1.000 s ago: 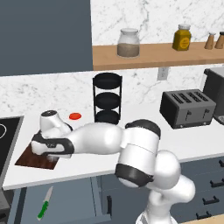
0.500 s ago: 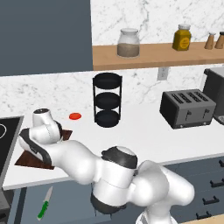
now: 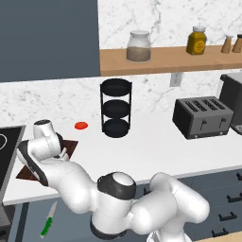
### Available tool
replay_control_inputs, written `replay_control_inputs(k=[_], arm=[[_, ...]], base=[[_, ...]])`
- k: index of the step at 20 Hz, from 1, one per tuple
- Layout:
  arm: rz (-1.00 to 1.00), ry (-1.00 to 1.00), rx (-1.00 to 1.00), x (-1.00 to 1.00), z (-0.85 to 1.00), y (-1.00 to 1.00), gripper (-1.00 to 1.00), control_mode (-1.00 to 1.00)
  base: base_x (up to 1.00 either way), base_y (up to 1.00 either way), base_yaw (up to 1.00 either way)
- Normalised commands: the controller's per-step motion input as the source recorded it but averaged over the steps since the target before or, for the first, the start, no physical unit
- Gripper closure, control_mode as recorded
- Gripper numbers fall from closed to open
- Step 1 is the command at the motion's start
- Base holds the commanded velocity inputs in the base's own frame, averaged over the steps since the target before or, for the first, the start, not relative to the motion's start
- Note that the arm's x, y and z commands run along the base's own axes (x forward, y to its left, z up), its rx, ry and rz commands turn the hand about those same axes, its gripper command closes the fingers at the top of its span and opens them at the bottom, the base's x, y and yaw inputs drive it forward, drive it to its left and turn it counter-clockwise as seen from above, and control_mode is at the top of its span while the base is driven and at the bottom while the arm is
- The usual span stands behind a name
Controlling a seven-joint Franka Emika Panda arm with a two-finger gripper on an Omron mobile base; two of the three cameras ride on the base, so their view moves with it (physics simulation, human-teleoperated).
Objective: Place the appropriate cutting tool for cutting the cucumber skin on the cutting board.
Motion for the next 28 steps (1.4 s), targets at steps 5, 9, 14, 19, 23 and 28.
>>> replay_control_inputs(k=[5, 9, 14, 19, 23, 28], arm=[[0.00, 0.00, 0.00, 0.00, -0.20, 0.00, 1.00, -1.00], [0.00, 0.00, 0.00, 0.00, -0.21, 0.00, 1.00, -1.00], [0.00, 0.00, 0.00, 0.00, -0.07, 0.00, -1.00, -1.00], [0.00, 0.00, 0.00, 0.04, 0.00, 0.00, -1.00, -1.00], [0.00, 0.00, 0.00, 0.01, 0.00, 0.00, -1.00, -1.00], [0.00, -0.04, 0.00, -0.17, 0.33, -0.05, -1.00, -1.00]], base=[[0.00, 0.00, 0.00], [0.00, 0.00, 0.00], [0.00, 0.00, 0.00], [0.00, 0.00, 0.00], [0.00, 0.00, 0.00], [0.00, 0.00, 0.00]])
